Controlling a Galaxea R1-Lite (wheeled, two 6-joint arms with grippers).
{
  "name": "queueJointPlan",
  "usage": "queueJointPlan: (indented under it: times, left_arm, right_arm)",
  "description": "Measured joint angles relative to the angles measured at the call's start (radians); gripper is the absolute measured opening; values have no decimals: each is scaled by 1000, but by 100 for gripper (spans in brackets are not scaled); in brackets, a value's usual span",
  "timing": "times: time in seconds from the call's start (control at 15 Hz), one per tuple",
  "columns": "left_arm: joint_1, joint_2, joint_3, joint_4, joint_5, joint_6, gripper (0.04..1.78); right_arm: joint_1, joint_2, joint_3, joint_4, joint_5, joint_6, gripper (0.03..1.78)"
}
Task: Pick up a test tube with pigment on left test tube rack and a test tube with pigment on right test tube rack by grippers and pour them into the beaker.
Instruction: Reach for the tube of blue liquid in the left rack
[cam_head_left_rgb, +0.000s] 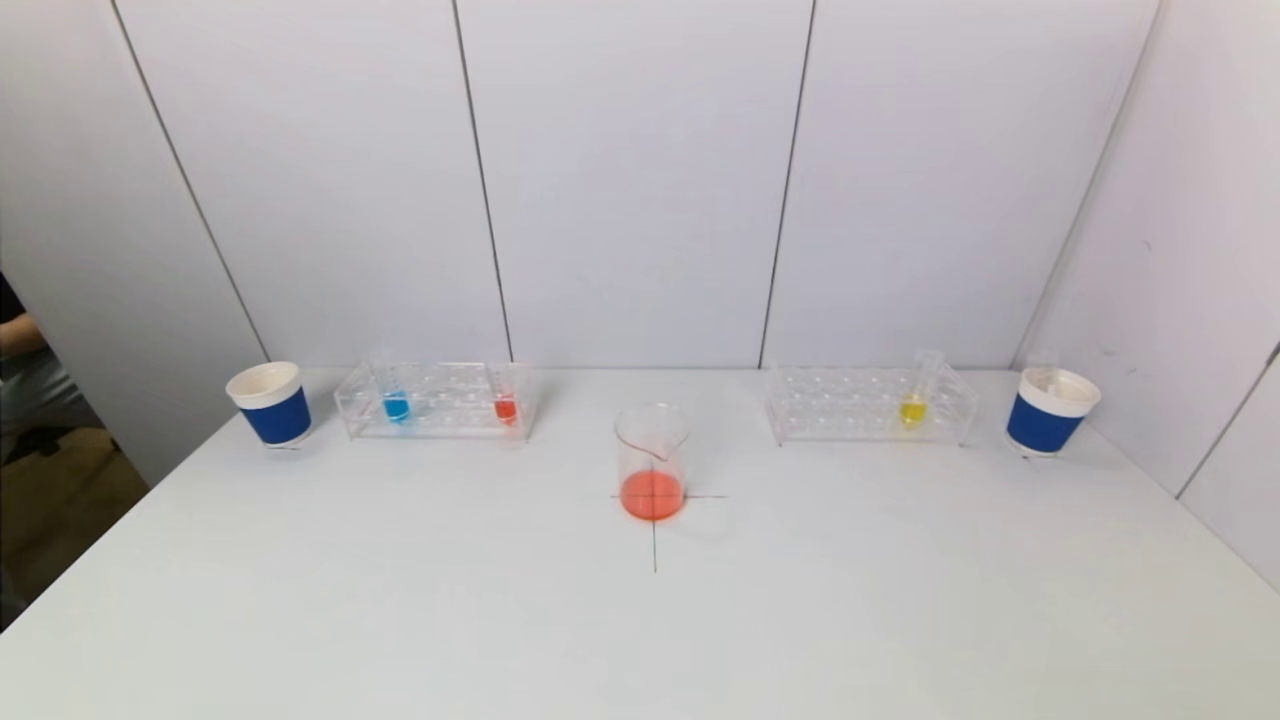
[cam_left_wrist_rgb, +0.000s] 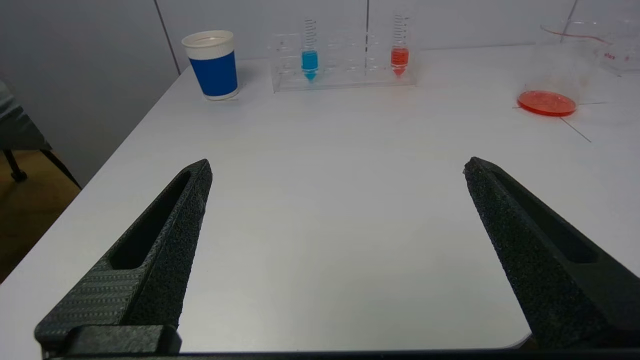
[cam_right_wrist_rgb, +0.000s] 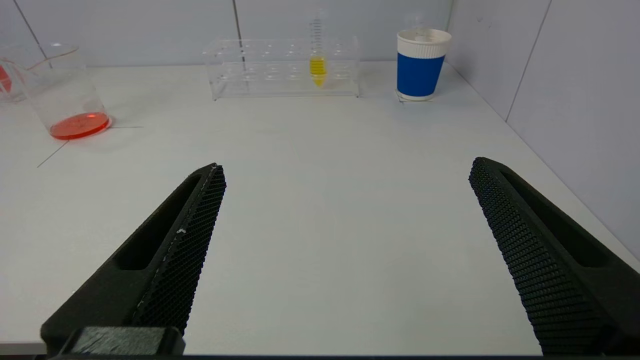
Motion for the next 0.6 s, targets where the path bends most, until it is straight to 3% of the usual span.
queueJointPlan:
  times: [0.33,0.6]
  left_arm:
    - [-4,151,-227,44,8,0,176]
    - [-8,378,-368,-46,12,-2,176]
  right_arm:
    - [0,0,0,0,0,0,177]
    - [0,0,1,0,0,0,177]
